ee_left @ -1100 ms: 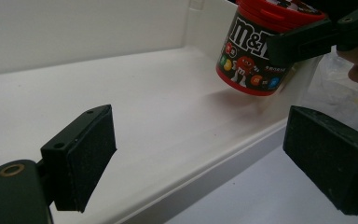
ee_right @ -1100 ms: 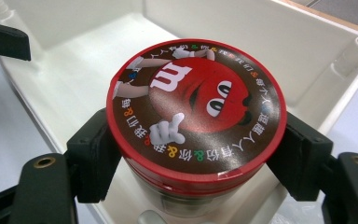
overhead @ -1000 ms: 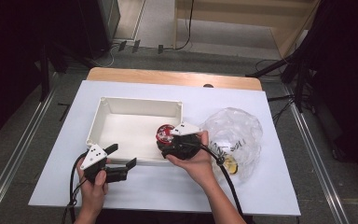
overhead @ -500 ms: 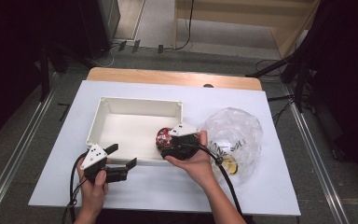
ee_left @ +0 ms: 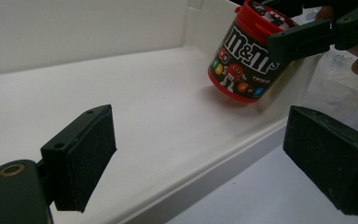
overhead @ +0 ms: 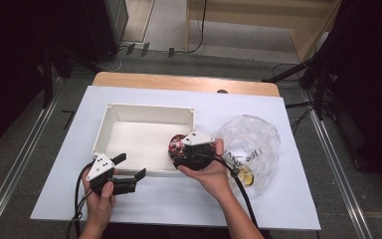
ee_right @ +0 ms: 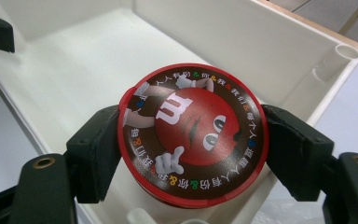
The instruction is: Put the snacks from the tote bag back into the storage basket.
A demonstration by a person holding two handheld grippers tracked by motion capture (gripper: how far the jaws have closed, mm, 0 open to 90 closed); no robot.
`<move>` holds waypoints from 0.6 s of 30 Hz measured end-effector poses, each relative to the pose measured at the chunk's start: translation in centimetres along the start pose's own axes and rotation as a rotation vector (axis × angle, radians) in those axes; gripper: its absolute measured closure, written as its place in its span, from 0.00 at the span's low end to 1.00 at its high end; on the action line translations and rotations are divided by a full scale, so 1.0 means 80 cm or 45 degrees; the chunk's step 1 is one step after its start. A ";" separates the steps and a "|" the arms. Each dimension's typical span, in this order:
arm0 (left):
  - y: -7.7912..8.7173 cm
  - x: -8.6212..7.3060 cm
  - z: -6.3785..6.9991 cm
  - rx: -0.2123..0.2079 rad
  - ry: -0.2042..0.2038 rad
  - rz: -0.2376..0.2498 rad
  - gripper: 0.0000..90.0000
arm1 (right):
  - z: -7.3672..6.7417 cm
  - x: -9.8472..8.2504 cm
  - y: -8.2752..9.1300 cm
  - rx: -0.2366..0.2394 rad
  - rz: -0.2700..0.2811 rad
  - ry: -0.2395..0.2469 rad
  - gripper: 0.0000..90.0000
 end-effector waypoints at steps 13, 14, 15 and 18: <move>0.001 0.001 0.000 -0.001 0.000 0.002 0.11 | 0.006 0.003 0.002 0.024 0.010 -0.068 0.27; 0.001 0.001 0.000 -0.001 -0.003 0.002 0.11 | 0.006 0.003 0.003 0.024 0.010 -0.077 0.27; 0.001 0.001 0.000 0.000 -0.004 0.003 0.11 | 0.006 0.003 0.003 0.024 0.013 -0.076 0.27; 0.001 0.001 -0.001 0.000 -0.001 0.005 0.11 | 0.007 0.004 0.007 0.025 0.038 -0.077 0.27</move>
Point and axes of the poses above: each handheld gripper's, and its own axes: y roughly backward along the jaws, x roughly out of its top, z roughly to its right, the point moved 6 cm from there along -y, roughly forward along the jaws, and after that the axes turned 7 degrees about z, right-handed, at the moved point
